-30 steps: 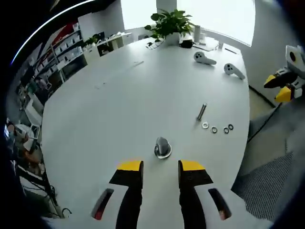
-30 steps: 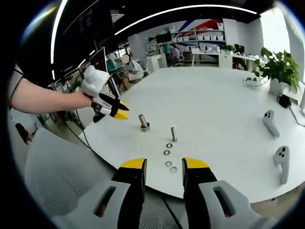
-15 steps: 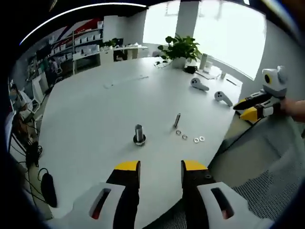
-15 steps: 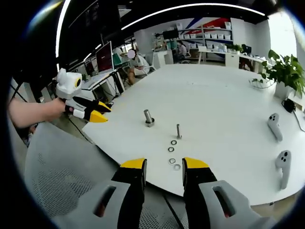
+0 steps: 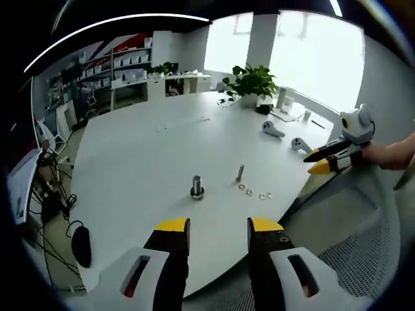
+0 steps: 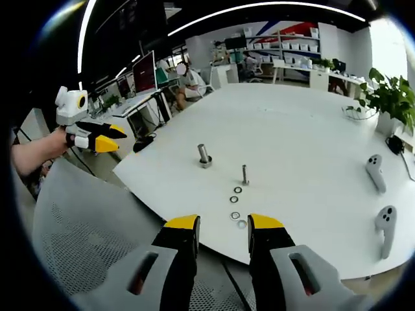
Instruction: Place the washer onto the threaded stud by aligning its center hole with the stud, sliding it down to the base, and recovering from edge contact or off-axis alignment until the washer reaches the visible bottom stop.
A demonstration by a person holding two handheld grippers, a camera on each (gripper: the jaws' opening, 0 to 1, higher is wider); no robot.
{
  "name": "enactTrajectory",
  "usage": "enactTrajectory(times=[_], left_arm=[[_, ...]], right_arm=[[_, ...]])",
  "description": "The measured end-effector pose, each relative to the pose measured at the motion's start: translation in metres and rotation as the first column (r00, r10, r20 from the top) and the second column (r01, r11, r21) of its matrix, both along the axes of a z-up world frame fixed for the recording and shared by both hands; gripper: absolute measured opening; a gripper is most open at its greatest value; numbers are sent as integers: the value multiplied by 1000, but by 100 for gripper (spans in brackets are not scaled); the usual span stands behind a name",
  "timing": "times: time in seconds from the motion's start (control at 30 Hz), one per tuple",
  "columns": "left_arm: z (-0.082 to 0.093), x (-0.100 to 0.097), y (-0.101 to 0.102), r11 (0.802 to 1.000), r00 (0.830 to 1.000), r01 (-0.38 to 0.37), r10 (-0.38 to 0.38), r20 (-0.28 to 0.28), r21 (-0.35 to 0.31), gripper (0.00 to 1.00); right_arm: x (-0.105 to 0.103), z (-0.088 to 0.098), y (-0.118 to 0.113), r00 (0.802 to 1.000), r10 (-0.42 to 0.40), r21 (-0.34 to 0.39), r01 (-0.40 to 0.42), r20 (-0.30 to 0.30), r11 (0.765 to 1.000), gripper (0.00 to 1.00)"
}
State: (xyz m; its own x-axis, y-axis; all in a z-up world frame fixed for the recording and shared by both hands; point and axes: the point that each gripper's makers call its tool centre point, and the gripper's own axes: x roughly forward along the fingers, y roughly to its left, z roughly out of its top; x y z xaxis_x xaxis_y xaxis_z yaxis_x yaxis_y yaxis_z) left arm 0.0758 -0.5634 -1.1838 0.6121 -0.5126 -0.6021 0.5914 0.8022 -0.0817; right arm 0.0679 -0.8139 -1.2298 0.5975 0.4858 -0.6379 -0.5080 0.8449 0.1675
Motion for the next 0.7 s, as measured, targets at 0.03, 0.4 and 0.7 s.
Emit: enactTrajectory(times=[0.03,0.4,0.7], left_arm=[[2,-2,1,1000,1000,-11,11,0,-20,33],[-1,-23,4,997,997,-56,59,50,-58,27],[0,-20,4,998,995,-41,45,92,-45,28]], right_arm=[[0,0,0,1000,-2,0,2,0,1000,31],[-2,-2,1,1000,8,-5,-8,-12,1000,31],[-3,-3,4,1000,18,-12,-19,-21,1000,31]])
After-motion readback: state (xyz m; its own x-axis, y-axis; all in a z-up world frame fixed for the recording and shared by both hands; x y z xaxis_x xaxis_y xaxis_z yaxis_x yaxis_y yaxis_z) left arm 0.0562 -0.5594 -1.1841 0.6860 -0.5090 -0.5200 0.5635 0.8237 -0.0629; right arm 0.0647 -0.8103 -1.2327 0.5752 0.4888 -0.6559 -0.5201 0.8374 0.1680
